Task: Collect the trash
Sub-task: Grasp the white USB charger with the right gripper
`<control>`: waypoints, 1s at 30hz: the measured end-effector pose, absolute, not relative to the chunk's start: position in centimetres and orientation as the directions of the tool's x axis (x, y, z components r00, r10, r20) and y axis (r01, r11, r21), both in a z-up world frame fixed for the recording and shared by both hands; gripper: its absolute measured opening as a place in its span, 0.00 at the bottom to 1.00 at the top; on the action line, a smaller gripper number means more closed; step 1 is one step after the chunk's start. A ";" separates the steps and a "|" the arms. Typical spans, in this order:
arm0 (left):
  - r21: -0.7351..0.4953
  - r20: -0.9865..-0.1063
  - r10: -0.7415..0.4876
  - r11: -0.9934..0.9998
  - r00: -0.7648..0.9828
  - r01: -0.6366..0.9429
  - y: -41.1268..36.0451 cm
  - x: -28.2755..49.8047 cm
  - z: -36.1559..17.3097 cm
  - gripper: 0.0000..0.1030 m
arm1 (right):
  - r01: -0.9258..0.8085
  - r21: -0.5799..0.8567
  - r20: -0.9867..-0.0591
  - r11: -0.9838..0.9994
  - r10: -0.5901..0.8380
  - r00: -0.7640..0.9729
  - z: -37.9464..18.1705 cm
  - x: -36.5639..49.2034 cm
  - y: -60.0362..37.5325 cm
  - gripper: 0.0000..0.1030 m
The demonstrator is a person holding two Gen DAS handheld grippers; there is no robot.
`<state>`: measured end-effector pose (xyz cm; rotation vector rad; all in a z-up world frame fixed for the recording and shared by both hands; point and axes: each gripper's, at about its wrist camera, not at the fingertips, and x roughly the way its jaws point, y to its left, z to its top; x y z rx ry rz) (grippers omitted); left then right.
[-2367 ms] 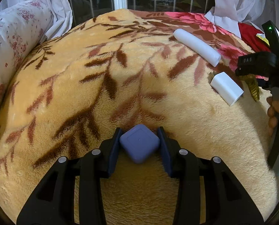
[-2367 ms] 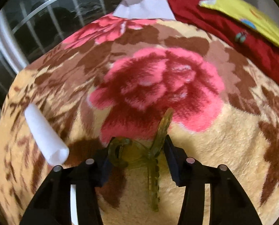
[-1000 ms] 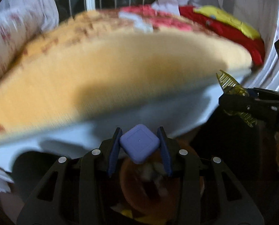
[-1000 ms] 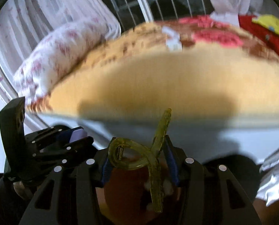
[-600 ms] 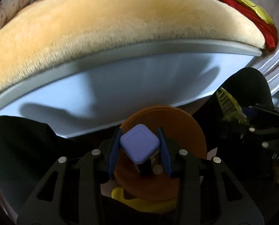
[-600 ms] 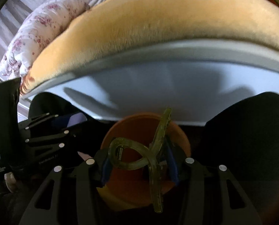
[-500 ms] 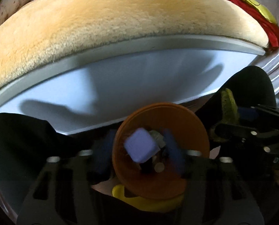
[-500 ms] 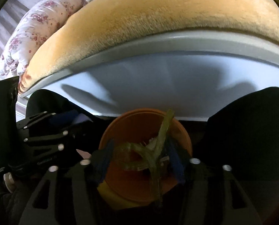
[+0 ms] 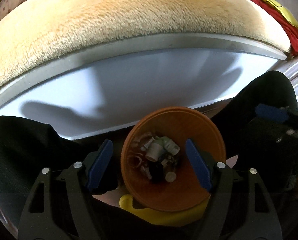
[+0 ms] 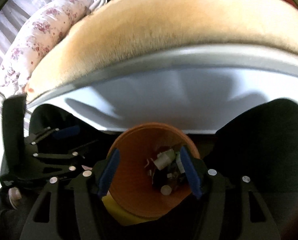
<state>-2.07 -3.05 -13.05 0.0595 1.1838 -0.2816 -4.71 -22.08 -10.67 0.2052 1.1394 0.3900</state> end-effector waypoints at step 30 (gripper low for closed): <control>-0.181 -0.878 -0.283 0.943 0.385 0.279 -2.6 -1.5 -12.0 0.72 | -0.254 0.061 -0.862 0.965 0.180 0.474 -4.8 29.7 -17.3 0.54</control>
